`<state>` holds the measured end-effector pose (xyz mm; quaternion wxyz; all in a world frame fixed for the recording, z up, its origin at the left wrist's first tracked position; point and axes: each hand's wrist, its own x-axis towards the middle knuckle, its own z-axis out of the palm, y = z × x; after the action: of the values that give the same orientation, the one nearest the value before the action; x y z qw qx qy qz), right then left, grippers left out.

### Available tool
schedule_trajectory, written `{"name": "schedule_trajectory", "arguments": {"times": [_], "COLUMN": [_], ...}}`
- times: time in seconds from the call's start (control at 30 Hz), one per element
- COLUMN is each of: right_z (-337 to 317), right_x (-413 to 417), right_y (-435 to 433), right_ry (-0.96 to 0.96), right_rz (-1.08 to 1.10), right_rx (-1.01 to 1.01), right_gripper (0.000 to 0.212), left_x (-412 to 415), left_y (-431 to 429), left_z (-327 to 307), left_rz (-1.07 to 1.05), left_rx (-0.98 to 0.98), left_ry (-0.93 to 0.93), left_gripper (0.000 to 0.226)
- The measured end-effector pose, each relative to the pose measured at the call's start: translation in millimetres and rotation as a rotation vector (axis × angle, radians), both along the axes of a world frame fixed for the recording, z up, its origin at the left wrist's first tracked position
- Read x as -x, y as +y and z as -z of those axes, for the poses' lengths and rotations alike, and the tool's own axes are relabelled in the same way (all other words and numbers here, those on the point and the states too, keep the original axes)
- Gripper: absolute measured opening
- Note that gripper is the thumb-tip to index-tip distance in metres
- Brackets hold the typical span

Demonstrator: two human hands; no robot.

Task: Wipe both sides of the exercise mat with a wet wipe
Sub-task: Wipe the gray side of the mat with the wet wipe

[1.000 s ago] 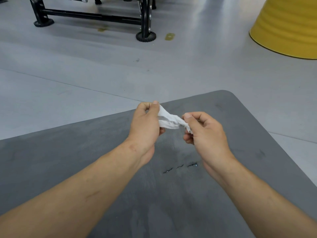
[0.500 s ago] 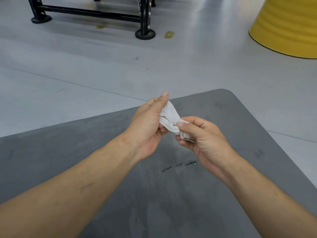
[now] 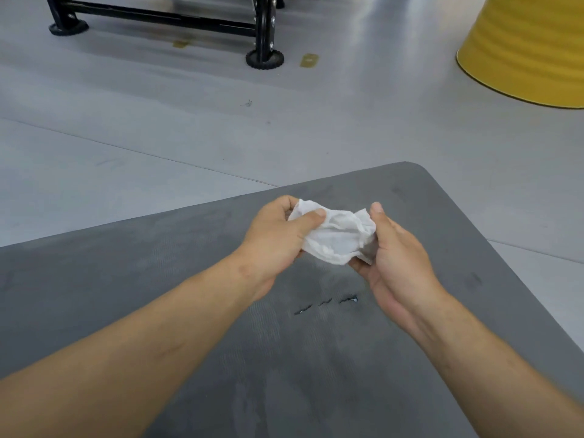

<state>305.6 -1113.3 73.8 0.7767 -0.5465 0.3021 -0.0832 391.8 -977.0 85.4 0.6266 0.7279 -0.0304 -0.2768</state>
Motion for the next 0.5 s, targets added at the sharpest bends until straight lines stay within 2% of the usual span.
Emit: {"name": "schedule_trajectory", "arguments": {"times": [0.07,0.17,0.33,0.4,0.5], "right_z": [4,11,15,17,27], "right_x": [1,1,-4,-6,-9], "right_y": [0,-4,-10,-16,-28], "right_ry": [0.009,0.027,-0.022,-0.05,-0.037], "right_rz": [0.002,0.035,0.012,-0.015,-0.053], "right_rx": [0.009,0.016,-0.077,-0.123,-0.093], "right_gripper": [0.047,0.055,0.056,0.05,0.032], "left_x": [1,3,8,4,-1], "left_y": [-8,-22,-46,-56,-68], "left_z": [9,19,26,30,37], "left_rz": [-0.044,-0.055,-0.08,-0.129,-0.148], "left_rx": [-0.087,-0.112,-0.027,0.008,0.026], "left_ry": [-0.103,-0.185,-0.125,-0.073,-0.034], "left_gripper": [0.02,0.036,0.043,0.043,0.041]}}
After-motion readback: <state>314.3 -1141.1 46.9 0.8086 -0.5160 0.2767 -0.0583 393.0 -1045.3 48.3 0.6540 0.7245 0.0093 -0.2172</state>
